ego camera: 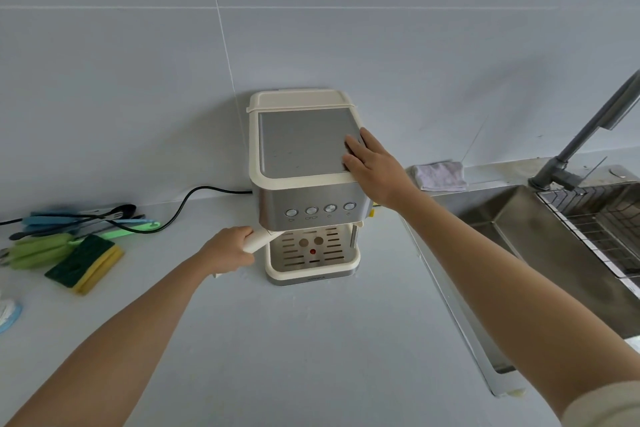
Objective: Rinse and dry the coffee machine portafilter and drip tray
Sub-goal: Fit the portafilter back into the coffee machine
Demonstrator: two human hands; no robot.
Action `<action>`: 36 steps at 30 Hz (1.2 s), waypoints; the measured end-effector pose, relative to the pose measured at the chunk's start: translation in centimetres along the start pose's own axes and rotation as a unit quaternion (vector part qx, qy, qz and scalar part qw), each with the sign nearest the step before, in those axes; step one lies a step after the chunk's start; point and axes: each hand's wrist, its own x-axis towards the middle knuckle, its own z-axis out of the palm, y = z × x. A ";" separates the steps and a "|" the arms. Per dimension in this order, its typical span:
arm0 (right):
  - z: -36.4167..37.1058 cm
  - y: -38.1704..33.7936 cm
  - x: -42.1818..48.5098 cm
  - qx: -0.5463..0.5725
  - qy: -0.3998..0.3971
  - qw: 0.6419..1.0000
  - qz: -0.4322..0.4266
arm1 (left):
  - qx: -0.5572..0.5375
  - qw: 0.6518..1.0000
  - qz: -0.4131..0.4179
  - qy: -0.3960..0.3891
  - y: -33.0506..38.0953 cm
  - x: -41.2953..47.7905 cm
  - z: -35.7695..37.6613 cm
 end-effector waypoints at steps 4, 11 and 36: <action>-0.5 0.0 0.0 -0.001 -0.016 1.000 -0.017 | 0.002 1.000 0.007 -0.001 -0.7 0.2 -0.2; -1.0 -0.3 0.0 -0.010 -0.036 0.999 -0.006 | 0.009 1.000 0.006 0.001 -1.2 0.6 -1.0; -1.7 -1.3 0.4 0.020 -0.059 0.993 0.101 | 0.019 0.999 0.030 0.000 1.0 0.6 -1.2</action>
